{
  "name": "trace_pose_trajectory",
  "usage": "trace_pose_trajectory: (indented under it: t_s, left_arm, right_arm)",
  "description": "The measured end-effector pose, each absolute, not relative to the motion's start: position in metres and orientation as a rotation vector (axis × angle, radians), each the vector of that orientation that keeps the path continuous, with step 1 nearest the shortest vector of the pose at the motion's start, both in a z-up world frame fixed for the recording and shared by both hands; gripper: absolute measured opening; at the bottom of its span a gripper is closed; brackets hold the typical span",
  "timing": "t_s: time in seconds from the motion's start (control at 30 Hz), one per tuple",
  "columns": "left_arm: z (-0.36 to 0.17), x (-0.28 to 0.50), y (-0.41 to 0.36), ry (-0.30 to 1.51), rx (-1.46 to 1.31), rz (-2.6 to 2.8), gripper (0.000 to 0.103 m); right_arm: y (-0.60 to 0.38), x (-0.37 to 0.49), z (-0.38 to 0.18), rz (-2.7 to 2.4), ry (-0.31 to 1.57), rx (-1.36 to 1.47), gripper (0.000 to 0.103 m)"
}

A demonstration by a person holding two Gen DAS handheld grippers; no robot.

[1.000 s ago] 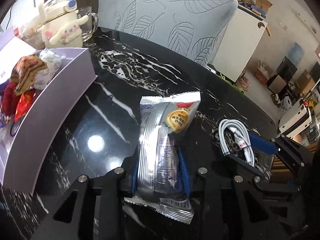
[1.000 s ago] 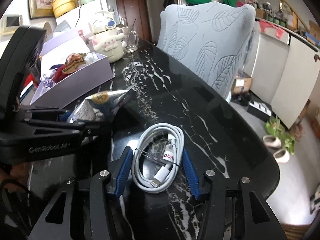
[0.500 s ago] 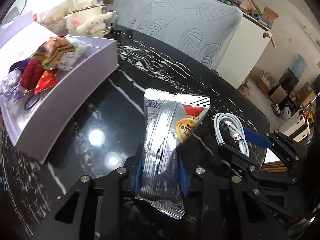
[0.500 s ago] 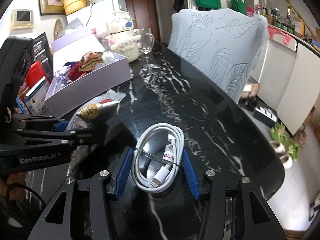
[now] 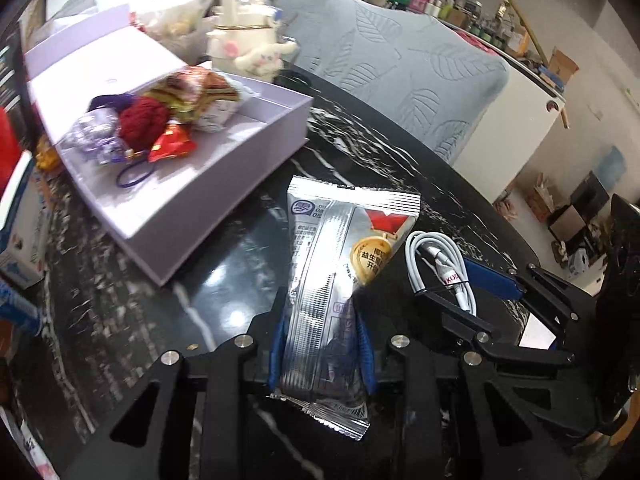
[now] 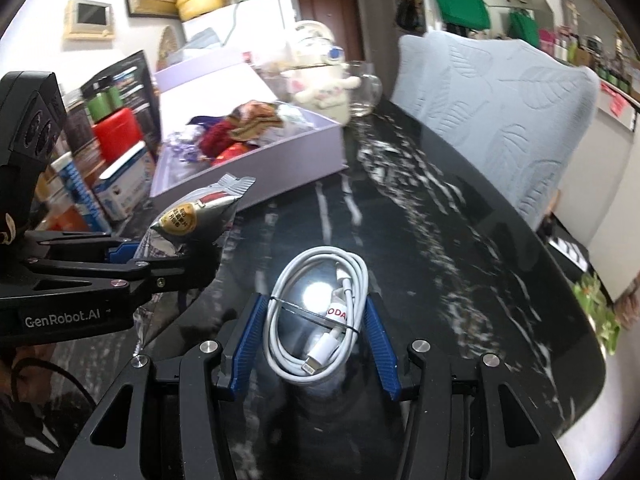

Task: Organize soft objects
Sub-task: 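Lift the silver packet with the left tool while the right tool lifts the white cable, then carry the silver packet and white cable over the lavender box with both tools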

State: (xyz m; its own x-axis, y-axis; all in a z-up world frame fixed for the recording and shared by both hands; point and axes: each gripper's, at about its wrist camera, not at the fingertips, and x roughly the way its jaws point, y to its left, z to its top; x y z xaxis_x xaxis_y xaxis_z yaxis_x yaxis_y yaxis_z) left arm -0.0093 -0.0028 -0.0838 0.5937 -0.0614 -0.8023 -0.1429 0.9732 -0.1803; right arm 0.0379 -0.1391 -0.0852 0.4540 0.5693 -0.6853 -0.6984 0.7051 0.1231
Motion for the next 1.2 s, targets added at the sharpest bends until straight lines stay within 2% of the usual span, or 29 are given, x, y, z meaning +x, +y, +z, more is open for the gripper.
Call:
trace_pose_trajectory:
  t_s: [0.57,1.2]
  left_arm:
    - [-0.049,-0.049,0.046,0.831,-0.297,0.187,0.03]
    - [0.001,-0.045,0.086,0.68,-0.281,0.251,0.03]
  right_arm:
    - [-0.091,0.018,-0.053,0.972,0.679,-0.253,0.05]
    - [-0.048,0.03,0.001,1.066,0.521,-0.32,0.05]
